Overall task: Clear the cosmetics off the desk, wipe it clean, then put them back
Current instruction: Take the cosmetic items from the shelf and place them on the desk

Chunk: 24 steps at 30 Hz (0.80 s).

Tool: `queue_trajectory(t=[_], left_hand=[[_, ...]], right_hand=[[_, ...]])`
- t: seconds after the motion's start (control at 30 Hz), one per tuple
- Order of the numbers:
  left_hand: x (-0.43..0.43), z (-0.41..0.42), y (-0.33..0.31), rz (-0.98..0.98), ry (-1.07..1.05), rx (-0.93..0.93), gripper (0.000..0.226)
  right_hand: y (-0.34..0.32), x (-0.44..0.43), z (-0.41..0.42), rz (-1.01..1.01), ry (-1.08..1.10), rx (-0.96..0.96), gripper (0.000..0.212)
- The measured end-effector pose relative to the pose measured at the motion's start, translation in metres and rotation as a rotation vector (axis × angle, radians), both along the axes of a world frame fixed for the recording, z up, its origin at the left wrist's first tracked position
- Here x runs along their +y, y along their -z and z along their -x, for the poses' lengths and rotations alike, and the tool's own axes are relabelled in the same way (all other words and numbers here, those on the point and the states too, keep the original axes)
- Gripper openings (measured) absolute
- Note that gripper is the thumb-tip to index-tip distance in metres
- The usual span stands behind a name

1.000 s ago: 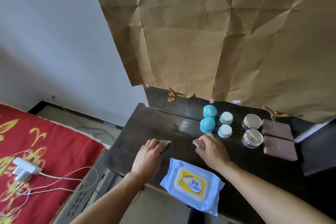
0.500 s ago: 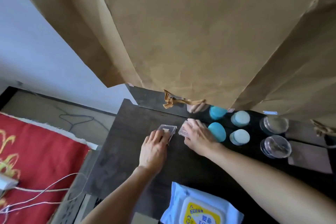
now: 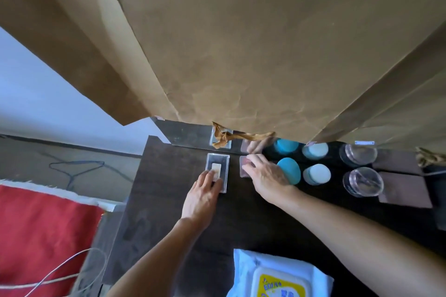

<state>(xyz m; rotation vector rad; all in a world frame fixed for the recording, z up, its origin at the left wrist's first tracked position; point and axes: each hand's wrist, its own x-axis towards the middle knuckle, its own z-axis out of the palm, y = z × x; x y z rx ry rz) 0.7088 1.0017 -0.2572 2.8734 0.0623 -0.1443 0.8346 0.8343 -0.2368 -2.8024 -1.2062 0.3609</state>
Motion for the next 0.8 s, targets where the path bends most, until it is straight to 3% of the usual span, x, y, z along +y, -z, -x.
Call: queue_trajectory(t=[0.17, 0.37, 0.67, 0.8], left_hand=[[0.004, -0.007, -0.003, -0.067, 0.048, 0.044, 0.044], [-0.002, -0.006, -0.047, -0.088, 0.156, -0.032, 0.022], [-0.078, -0.015, -0.119, 0.001, 0.415, -0.126, 0.004], [-0.144, -0.021, -0.146, 0.028, 0.565, -0.225, 0.016]], right_hand=[[-0.007, 0.004, 0.008, -0.003, 0.021, -0.046, 0.03], [-0.042, -0.026, 0.04, -0.154, 0.167, -0.145, 0.027], [-0.101, -0.164, 0.103, -0.176, 0.574, -0.24, 0.029], [-0.123, -0.234, 0.136, -0.165, 0.795, -0.267, 0.031]])
